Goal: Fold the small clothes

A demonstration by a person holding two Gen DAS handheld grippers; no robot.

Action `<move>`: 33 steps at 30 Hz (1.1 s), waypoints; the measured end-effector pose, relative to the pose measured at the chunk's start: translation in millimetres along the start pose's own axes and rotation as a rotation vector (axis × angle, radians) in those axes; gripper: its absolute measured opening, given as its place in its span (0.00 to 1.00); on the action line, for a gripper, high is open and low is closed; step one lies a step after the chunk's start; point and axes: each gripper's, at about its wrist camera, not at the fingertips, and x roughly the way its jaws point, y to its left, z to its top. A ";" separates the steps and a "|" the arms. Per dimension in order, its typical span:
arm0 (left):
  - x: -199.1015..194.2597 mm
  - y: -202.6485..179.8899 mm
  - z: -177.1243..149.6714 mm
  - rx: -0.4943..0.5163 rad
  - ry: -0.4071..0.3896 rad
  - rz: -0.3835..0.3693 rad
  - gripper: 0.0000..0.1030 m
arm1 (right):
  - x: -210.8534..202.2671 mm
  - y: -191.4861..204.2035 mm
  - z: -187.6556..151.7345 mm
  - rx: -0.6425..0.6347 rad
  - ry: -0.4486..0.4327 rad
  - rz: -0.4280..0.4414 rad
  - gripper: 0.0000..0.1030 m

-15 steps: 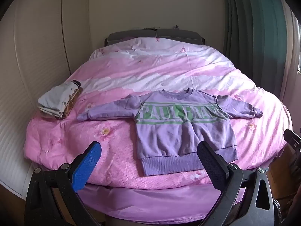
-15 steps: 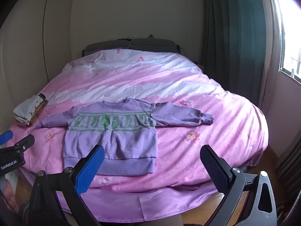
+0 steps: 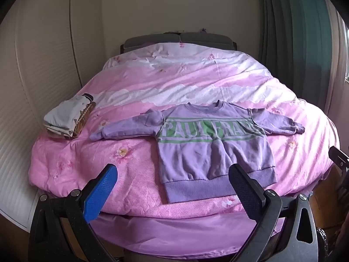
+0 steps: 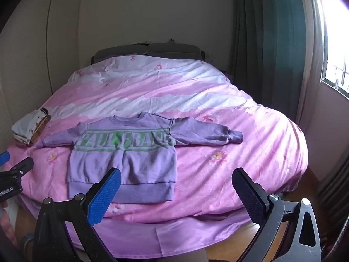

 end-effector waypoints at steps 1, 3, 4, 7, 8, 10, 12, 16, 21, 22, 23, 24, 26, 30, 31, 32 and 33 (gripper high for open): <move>0.0 0.1 -0.2 0.001 0.000 0.000 1.00 | -0.6 1.6 0.0 -0.001 0.000 -0.002 1.00; 0.3 -0.1 -0.3 0.003 0.000 0.000 1.00 | -0.4 2.4 1.0 -0.002 0.002 -0.003 1.00; 0.1 -1.1 0.1 0.004 0.001 0.002 1.00 | -2.4 6.3 1.0 0.000 0.000 -0.012 1.00; 0.7 -2.7 0.2 0.005 0.003 0.001 1.00 | -2.0 5.1 1.2 0.002 0.002 -0.010 1.00; 0.3 -3.3 0.1 0.005 0.003 0.003 1.00 | -1.5 4.4 0.5 0.002 0.002 -0.010 1.00; 0.9 -2.8 0.4 0.006 0.004 -0.001 1.00 | -0.2 4.3 0.3 0.002 0.004 -0.012 1.00; 1.1 -2.9 0.9 0.007 0.005 0.000 1.00 | -0.3 3.7 0.3 0.002 0.004 -0.012 1.00; 1.9 -4.1 -2.2 0.006 0.006 0.001 1.00 | -0.3 3.3 1.0 0.002 0.005 -0.011 1.00; 5.0 -1.5 -4.7 0.010 0.009 -0.005 1.00 | -0.6 4.0 1.7 0.002 0.006 -0.013 1.00; 5.8 -0.6 -5.3 0.011 0.011 -0.007 1.00 | -0.3 2.9 1.0 0.004 0.006 -0.013 1.00; 5.8 -0.8 -5.3 0.011 0.011 -0.007 1.00 | -0.1 2.8 0.7 0.004 0.005 -0.014 1.00; 5.7 -1.0 -5.4 0.011 0.011 -0.007 1.00 | 0.1 2.8 0.5 0.003 0.005 -0.015 1.00; 6.1 -0.2 -6.6 0.012 0.010 -0.007 1.00 | 0.0 2.4 1.0 0.003 0.005 -0.012 1.00; 6.2 -1.1 -5.5 0.013 0.011 -0.005 1.00 | -0.1 3.2 1.4 0.002 0.008 -0.013 1.00; 6.1 -0.9 -5.4 0.013 0.012 -0.006 1.00 | 0.4 2.1 0.8 0.002 0.008 -0.013 1.00; 6.3 -0.4 -5.5 0.014 0.014 -0.007 1.00 | 0.1 1.4 0.6 0.003 0.008 -0.013 1.00; 6.2 -0.7 -5.6 0.014 0.013 -0.006 1.00 | 0.3 1.1 0.3 0.003 0.007 -0.012 1.00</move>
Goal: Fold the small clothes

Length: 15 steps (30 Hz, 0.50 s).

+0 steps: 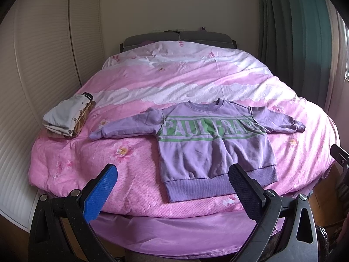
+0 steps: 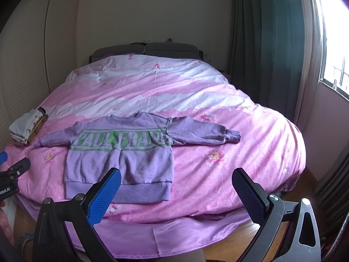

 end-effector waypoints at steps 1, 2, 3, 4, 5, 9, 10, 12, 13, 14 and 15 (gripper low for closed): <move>0.1 -0.1 -0.1 0.001 -0.001 0.000 1.00 | 0.0 1.6 0.2 -0.001 -0.001 -0.002 1.00; 0.3 0.1 -0.3 0.002 -0.002 0.000 1.00 | 0.3 1.0 0.0 -0.001 -0.001 -0.003 1.00; 0.3 -0.1 0.1 0.001 -0.001 0.001 1.00 | 0.9 0.3 -0.2 0.000 0.000 -0.002 1.00; 0.3 -0.1 0.2 0.000 0.001 0.001 1.00 | 0.0 1.3 0.6 0.000 0.001 -0.001 1.00; 0.5 0.2 -0.2 -0.001 0.001 0.000 1.00 | 0.1 1.0 0.3 0.000 0.001 -0.002 1.00; 0.2 -0.7 0.3 0.000 0.000 0.001 1.00 | -0.2 0.1 0.6 0.000 0.000 -0.004 1.00; 0.7 -0.5 -0.4 0.001 -0.001 0.001 1.00 | 0.1 -1.1 0.3 0.000 -0.001 -0.004 1.00; 0.2 -0.8 0.5 0.001 0.000 0.002 1.00 | 0.4 -2.5 0.4 0.002 -0.001 -0.004 1.00; 0.1 -0.9 0.5 0.000 0.000 0.001 1.00 | 0.6 -2.5 0.5 0.001 0.000 -0.004 1.00; 0.3 -0.9 0.1 0.001 0.000 0.002 1.00 | 0.2 -1.9 0.8 0.000 0.001 -0.003 1.00; 0.0 -1.2 0.4 0.001 -0.001 0.004 1.00 | 0.0 -1.5 0.8 0.001 0.000 -0.004 1.00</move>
